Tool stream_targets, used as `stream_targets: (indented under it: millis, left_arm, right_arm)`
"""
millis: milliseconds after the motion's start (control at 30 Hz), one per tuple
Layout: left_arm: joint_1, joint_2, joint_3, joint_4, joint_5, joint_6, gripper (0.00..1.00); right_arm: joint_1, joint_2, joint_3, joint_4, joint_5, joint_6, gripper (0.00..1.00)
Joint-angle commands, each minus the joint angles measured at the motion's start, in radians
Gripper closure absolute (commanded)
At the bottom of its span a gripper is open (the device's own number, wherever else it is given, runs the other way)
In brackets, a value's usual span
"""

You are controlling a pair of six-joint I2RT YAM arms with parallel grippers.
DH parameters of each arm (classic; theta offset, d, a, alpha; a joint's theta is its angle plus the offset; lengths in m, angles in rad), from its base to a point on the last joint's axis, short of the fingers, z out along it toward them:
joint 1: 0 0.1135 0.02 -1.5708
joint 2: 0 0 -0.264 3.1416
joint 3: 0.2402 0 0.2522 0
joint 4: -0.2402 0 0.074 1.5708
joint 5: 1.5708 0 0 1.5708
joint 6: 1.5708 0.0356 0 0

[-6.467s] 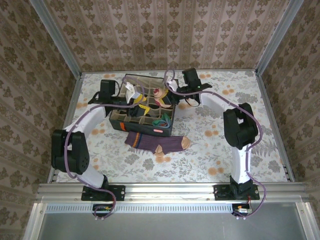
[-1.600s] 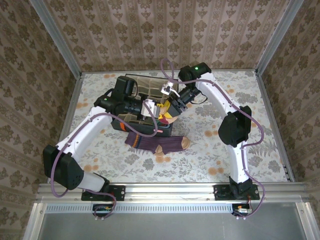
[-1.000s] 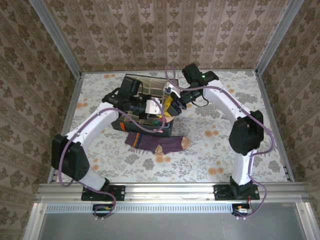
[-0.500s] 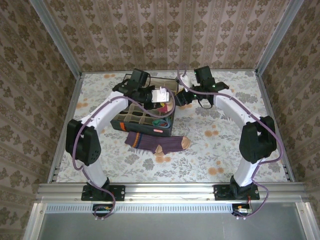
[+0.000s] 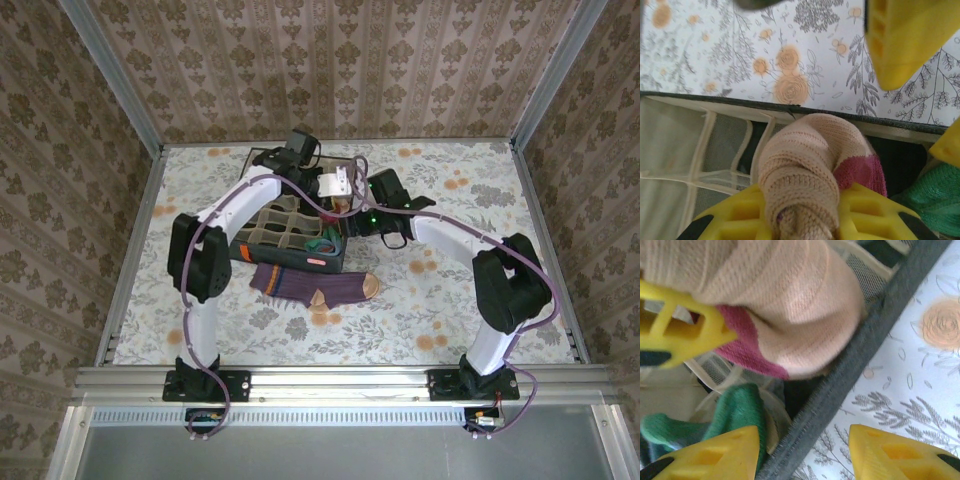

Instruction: Roll the socks

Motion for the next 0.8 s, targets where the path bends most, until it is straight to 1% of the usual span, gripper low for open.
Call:
stream_targets:
  millis: [0, 100, 300, 333, 500, 767]
  left_arm:
    - [-0.014, 0.039, 0.064, -0.052, -0.046, -0.036, 1.0]
    - [-0.019, 0.08, 0.107, -0.07, -0.09, -0.052, 1.0]
    - [-0.018, 0.118, 0.169, -0.066, -0.136, -0.127, 1.0]
    - [-0.021, 0.121, 0.177, -0.063, -0.146, -0.141, 1.0]
    - [-0.035, 0.129, 0.212, -0.055, -0.166, -0.172, 1.0]
    - [-0.074, 0.154, 0.227, -0.103, -0.165, -0.192, 1.0]
  right_arm:
    - [0.018, 0.002, -0.02, 0.016, 0.043, 0.069, 0.54]
    - [0.019, 0.004, -0.062, 0.043, 0.051, 0.102, 0.55]
    - [0.018, 0.025, -0.083, 0.082, -0.001, 0.116, 0.59]
    - [0.019, 0.03, -0.082, 0.084, -0.01, 0.115, 0.6]
    - [0.019, 0.041, -0.082, 0.095, -0.031, 0.118, 0.79]
    - [0.018, 0.057, -0.064, 0.076, -0.039, 0.112, 0.88]
